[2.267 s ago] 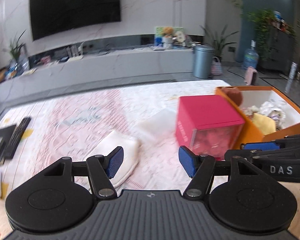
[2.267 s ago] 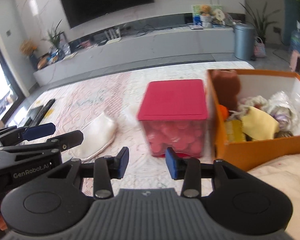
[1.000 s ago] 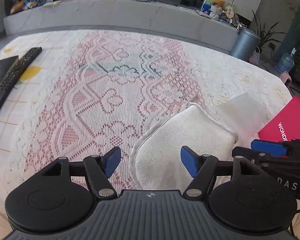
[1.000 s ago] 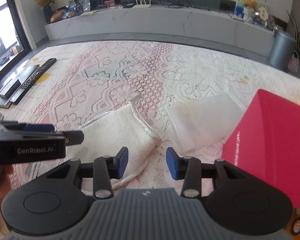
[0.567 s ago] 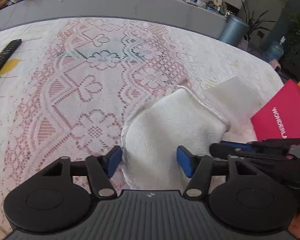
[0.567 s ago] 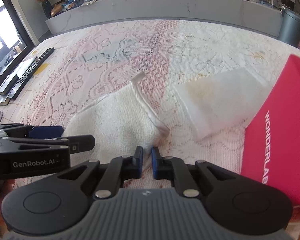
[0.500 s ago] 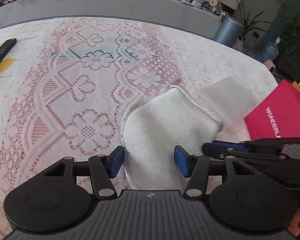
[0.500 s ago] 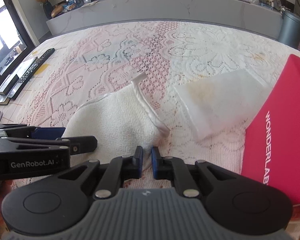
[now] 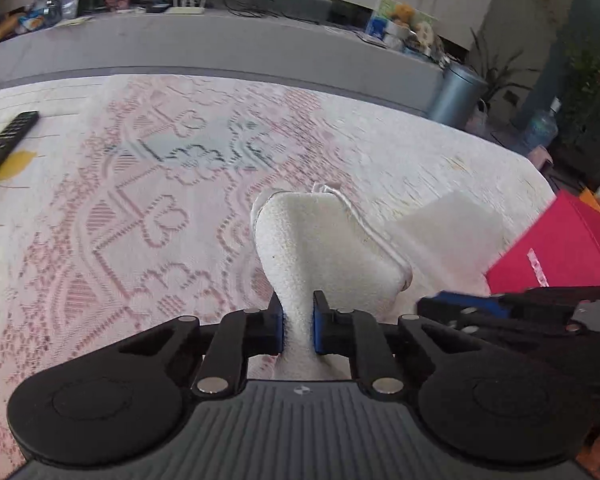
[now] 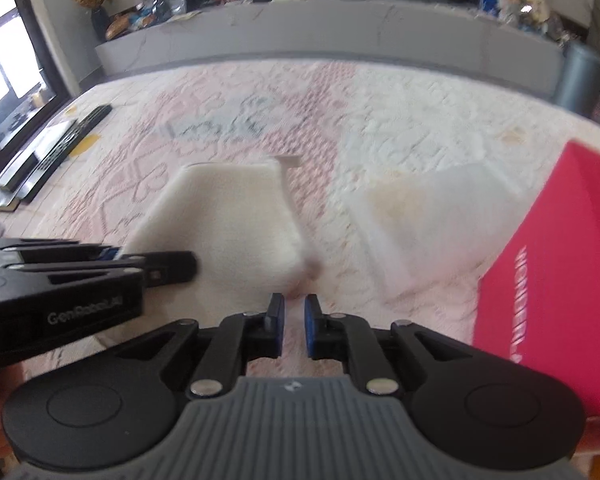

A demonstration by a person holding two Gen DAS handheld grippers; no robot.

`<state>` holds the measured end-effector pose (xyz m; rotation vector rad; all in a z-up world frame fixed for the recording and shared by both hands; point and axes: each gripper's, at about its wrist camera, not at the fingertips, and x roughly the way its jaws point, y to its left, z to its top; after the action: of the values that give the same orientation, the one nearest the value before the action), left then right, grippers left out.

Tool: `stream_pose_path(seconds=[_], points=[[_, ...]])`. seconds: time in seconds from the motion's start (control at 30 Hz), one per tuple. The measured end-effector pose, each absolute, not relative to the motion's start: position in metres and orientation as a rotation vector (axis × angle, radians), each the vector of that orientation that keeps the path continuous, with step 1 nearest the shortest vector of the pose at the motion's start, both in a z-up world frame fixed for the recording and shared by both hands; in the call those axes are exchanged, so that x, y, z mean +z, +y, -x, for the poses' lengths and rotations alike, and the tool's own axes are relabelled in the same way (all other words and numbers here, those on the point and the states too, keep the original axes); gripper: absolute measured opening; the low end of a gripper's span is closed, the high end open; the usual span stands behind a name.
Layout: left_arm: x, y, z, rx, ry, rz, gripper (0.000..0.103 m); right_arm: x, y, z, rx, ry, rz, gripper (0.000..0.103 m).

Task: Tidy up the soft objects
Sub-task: 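Grasp the cream quilted pad by its edge with the left tool, then grasp the clear plastic sheet with the right tool while the left tool holds the pad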

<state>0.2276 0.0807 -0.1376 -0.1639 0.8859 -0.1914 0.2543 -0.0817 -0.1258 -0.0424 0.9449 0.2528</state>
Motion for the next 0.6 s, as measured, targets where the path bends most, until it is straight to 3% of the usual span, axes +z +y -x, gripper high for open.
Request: stream_pose_path(seconds=[0.07,0.13,0.4,0.53,0.6], points=[[-0.138,0.085,-0.229,-0.166,0.878,0.170,0.014,-0.124,-0.080,-0.258,0.192,0.908,0.100,0.041],[-0.138,0.085,-0.230,-0.167,0.882,0.170,0.014,-0.128,-0.078,-0.265,0.137,0.887,0.162,0.045],[-0.141,0.081,-0.229,-0.200,0.880,0.146,0.014,-0.151,-0.079,-0.284,0.071,0.904,0.196,0.041],[-0.140,0.079,-0.227,-0.214,0.871,0.135,0.014,-0.152,-0.081,-0.284,0.087,0.907,0.153,0.016],[-0.140,0.077,-0.226,-0.222,0.865,0.122,0.014,-0.153,-0.081,-0.284,0.091,0.910,0.147,0.012]])
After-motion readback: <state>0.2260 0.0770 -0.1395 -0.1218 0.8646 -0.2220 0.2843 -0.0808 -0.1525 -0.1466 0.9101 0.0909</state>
